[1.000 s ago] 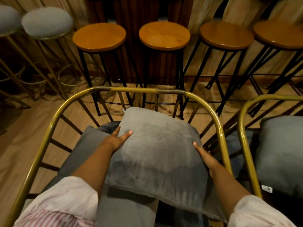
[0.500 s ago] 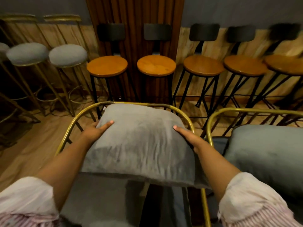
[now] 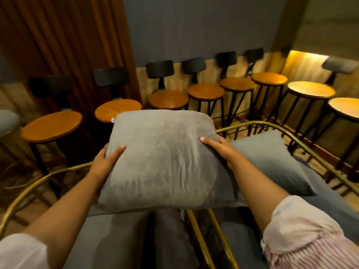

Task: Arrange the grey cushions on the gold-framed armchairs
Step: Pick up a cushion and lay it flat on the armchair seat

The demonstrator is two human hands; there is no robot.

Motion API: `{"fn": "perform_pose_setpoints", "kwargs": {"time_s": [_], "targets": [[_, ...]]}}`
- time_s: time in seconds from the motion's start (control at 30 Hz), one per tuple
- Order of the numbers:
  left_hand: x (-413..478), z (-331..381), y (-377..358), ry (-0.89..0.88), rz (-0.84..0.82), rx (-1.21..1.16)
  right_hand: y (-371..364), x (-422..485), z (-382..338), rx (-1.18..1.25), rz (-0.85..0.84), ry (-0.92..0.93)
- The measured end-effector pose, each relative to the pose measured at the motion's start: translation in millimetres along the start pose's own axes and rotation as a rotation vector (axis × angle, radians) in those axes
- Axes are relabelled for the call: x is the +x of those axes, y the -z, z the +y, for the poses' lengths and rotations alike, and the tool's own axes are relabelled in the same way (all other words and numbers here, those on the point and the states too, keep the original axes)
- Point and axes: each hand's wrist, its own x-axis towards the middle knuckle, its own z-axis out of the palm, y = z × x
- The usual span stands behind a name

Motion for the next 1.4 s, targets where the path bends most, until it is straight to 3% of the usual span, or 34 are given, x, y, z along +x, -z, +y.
{"fn": "perform_pose_setpoints", "kwargs": {"time_s": [0.27, 0.47, 0.6, 0.7, 0.8, 0.87, 1.23, 1.4], "targets": [[30, 25, -205, -0.023, -0.227, -0.052, 192, 38, -2, -0.005, 0.203, 0.034], [42, 53, -353, -0.035, -0.269, -0.133, 324, 87, -34, -0.155, 0.302, 0.021], [51, 54, -423, 0.077, -0.272, 0.033, 378, 116, -31, -0.346, 0.339, -0.055], [35, 43, -475, 0.16, -0.414, 0.362, 378, 138, 4, -0.6, 0.259, -0.139], [11, 24, -525, 0.026, -0.618, 0.746, 360, 151, 60, -0.966, 0.141, -0.248], [7, 10, -541, -0.022, -0.629, 0.865, 358, 153, 90, -0.986, 0.179, -0.232], [26, -12, -544, 0.006, -0.644, 0.965, 351, 168, 106, -1.009, 0.186, -0.173], [22, 7, -531, -0.084, -0.569, 0.922, 341, 158, 92, -1.044, 0.313, -0.076]]}}
